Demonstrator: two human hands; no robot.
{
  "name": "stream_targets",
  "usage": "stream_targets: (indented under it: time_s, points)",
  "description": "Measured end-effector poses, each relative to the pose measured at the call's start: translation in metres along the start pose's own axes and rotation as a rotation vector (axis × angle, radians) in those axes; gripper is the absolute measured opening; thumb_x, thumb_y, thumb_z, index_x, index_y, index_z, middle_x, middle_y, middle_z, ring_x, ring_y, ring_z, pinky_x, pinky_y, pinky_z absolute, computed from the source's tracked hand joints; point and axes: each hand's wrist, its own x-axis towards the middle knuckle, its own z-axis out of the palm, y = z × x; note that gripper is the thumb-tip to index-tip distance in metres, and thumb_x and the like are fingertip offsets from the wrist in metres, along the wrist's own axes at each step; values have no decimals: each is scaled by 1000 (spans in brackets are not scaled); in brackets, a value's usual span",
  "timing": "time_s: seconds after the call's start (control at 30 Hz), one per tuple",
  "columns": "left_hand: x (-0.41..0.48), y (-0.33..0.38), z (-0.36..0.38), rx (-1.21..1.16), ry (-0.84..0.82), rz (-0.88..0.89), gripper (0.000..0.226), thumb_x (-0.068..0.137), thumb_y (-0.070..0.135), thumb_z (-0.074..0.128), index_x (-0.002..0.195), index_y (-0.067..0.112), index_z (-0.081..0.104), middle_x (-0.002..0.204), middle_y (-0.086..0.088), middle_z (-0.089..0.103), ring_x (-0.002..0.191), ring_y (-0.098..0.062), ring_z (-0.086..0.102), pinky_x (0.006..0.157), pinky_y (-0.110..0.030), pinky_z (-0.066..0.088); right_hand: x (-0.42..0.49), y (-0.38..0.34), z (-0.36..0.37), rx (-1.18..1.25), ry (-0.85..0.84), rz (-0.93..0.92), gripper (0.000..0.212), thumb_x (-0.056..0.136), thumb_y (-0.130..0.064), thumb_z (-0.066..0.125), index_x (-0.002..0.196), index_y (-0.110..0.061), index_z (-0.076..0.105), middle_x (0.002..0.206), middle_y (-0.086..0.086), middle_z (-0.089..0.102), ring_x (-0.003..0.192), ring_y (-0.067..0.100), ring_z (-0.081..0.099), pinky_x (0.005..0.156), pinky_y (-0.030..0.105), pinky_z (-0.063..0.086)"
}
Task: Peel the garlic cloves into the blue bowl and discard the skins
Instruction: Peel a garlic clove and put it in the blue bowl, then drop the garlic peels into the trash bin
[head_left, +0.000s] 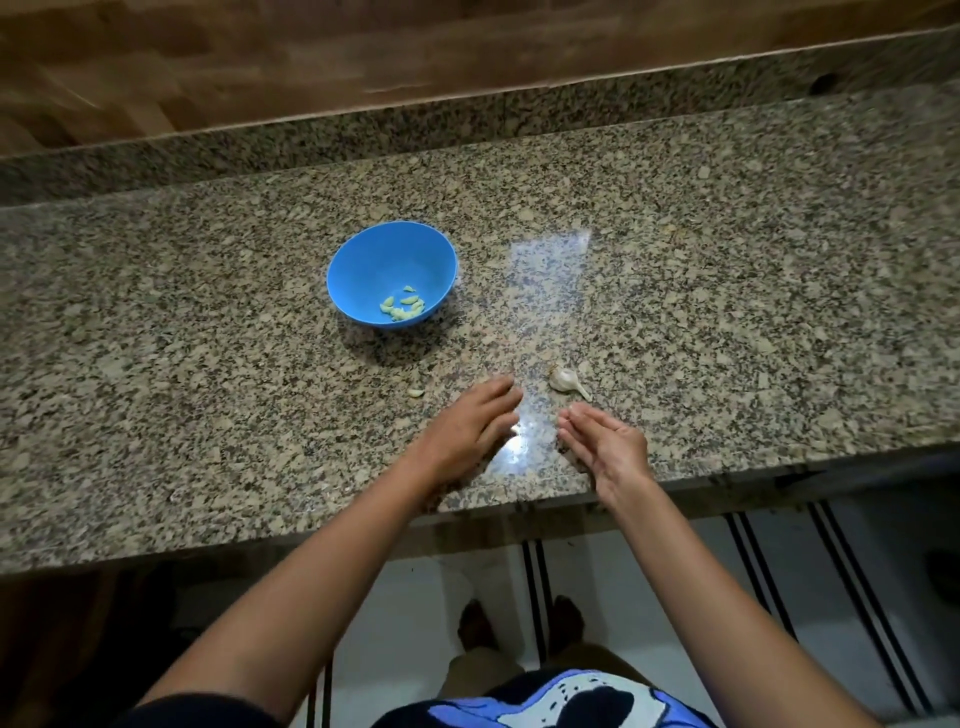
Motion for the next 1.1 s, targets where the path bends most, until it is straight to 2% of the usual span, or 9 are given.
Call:
stream_targets:
  time_s: [0.1, 0.23, 0.37, 0.5, 0.6, 0.67, 0.77, 0.9, 1.1]
  points:
    - [-33, -16, -2, 165, 32, 144, 44, 99, 37, 41, 139, 20, 47, 149, 1, 36, 136, -12, 33, 113, -24, 18, 0, 3, 8, -6, -14, -1, 15, 83, 1, 61, 98, 1, 64, 80, 11, 71, 66, 13, 71, 59, 19, 57]
    - [-65, -30, -6, 321, 138, 233, 47, 71, 5, 79, 117, 8, 67, 118, -13, 65, 104, -25, 66, 92, -31, 47, -1, 8, 19, -9, -42, 21, 14, 84, 2, 61, 97, 2, 63, 81, 13, 69, 62, 13, 70, 60, 22, 58]
    - [-79, -27, -7, 428, 268, 263, 45, 55, -4, 85, 98, 3, 72, 96, -13, 71, 83, -25, 69, 68, -30, 57, -3, 12, 28, -33, -70, 26, 19, 85, 4, 59, 103, 5, 61, 84, 14, 68, 63, 13, 70, 63, 22, 58]
    - [-77, -22, -2, 414, 244, 94, 28, 60, -1, 84, 82, 7, 68, 79, -8, 66, 67, -20, 64, 53, -28, 56, -10, 15, 41, -110, -132, -1, 18, 85, 3, 59, 103, 6, 61, 83, 13, 67, 65, 14, 69, 63, 21, 57]
    - [-82, -4, -17, -29, 304, -472, 7, 82, 3, 68, 82, 10, 69, 78, -5, 67, 69, -17, 64, 64, -32, 58, -19, 27, 71, -273, -270, -35, 19, 85, 3, 59, 103, 8, 62, 82, 13, 66, 66, 13, 68, 65, 20, 57]
    - [-100, -8, -37, -890, 471, -848, 13, 84, 0, 64, 79, 10, 72, 77, -6, 70, 71, -15, 67, 71, -31, 58, -30, 49, 102, -344, -413, -9, 15, 85, 5, 59, 99, 8, 61, 77, 13, 64, 59, 10, 66, 63, 18, 56]
    - [-165, -30, -59, -1900, 975, -854, 34, 89, -8, 50, 64, 1, 70, 65, -8, 66, 57, -10, 66, 57, -18, 56, -57, 100, 149, -472, -646, 84, 7, 85, 4, 59, 91, 3, 62, 78, 12, 65, 62, 10, 65, 63, 16, 55]
    - [-285, -50, -64, -2090, 1438, -792, 43, 91, -7, 46, 58, 1, 72, 62, -8, 68, 53, -10, 66, 50, -16, 53, -111, 199, 201, -625, -852, 302, 9, 86, 4, 57, 84, -1, 64, 70, 7, 69, 60, 10, 66, 60, 17, 55]
    - [-451, -91, -53, -2082, 1831, -755, 17, 91, -6, 50, 83, -3, 65, 66, -11, 68, 56, -13, 68, 49, -19, 54, -189, 333, 243, -684, -867, 541, 27, 88, 10, 49, 113, 19, 53, 75, 17, 65, 70, 24, 63, 59, 22, 57]
